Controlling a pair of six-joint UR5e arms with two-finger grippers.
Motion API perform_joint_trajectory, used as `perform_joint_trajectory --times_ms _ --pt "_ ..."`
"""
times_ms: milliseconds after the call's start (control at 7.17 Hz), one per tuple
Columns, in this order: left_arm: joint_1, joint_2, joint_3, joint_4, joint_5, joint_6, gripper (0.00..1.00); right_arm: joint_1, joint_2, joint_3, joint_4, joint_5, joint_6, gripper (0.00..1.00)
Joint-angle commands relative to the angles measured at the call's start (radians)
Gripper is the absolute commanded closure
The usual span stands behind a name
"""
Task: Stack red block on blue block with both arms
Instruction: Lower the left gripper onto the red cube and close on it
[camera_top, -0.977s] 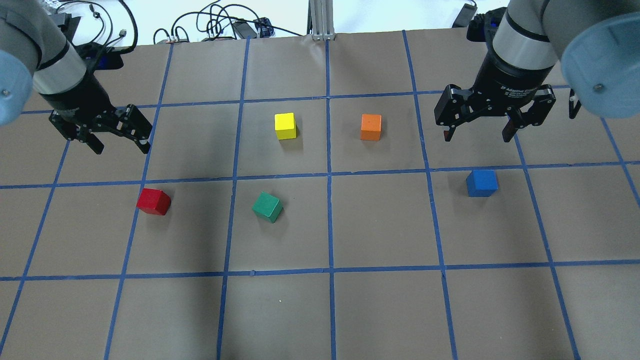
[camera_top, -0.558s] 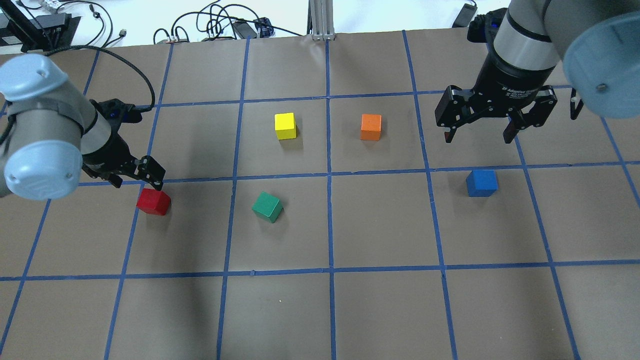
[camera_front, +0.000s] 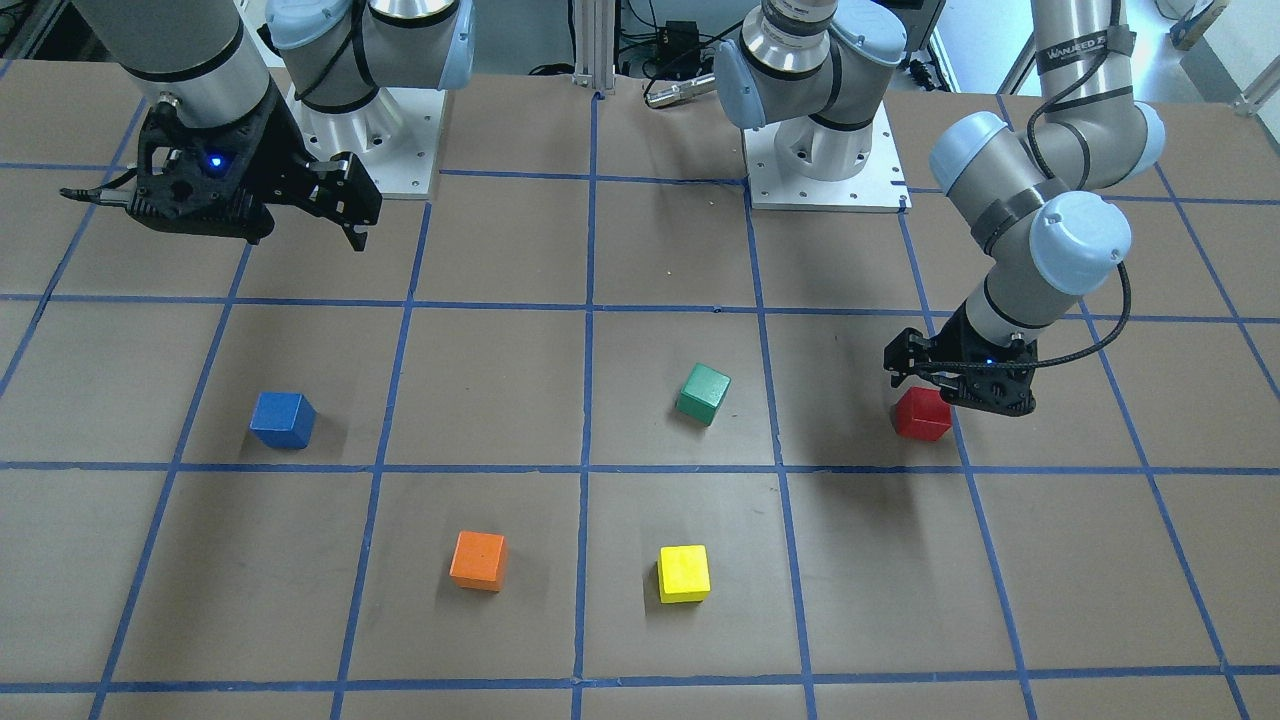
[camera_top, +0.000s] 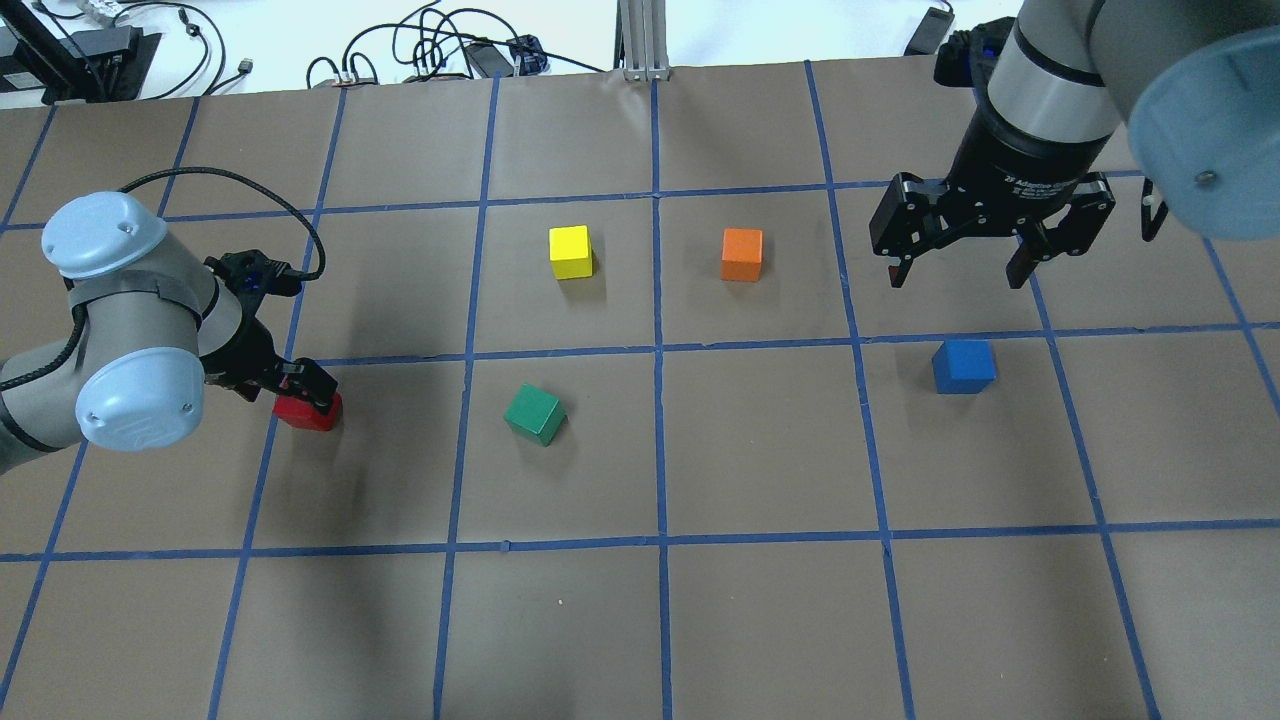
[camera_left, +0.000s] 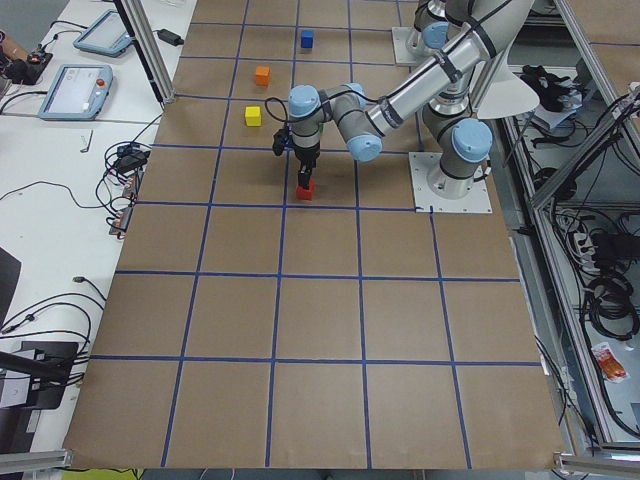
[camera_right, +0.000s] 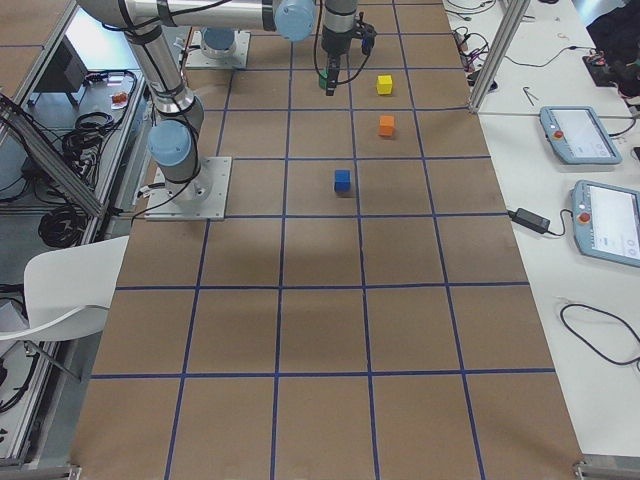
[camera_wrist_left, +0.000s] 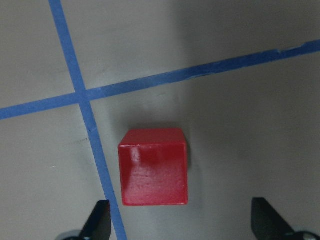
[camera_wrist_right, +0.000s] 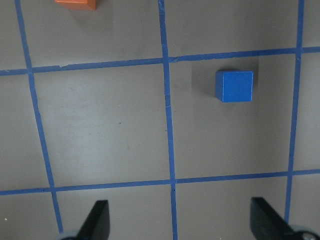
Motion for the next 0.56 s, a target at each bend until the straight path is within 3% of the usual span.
perform_joint_trajectory --times_ms 0,279,419 --pt "0.008 -0.044 -0.005 0.051 -0.009 0.015 0.00 -0.001 0.000 0.000 -0.001 0.000 -0.001 0.00" --pt "0.008 -0.082 -0.005 0.083 -0.009 0.011 0.00 -0.001 0.000 0.000 -0.001 0.000 -0.002 0.00" --pt "0.007 -0.096 -0.004 0.089 -0.008 -0.008 0.16 -0.002 0.000 0.000 0.000 -0.001 -0.002 0.00"
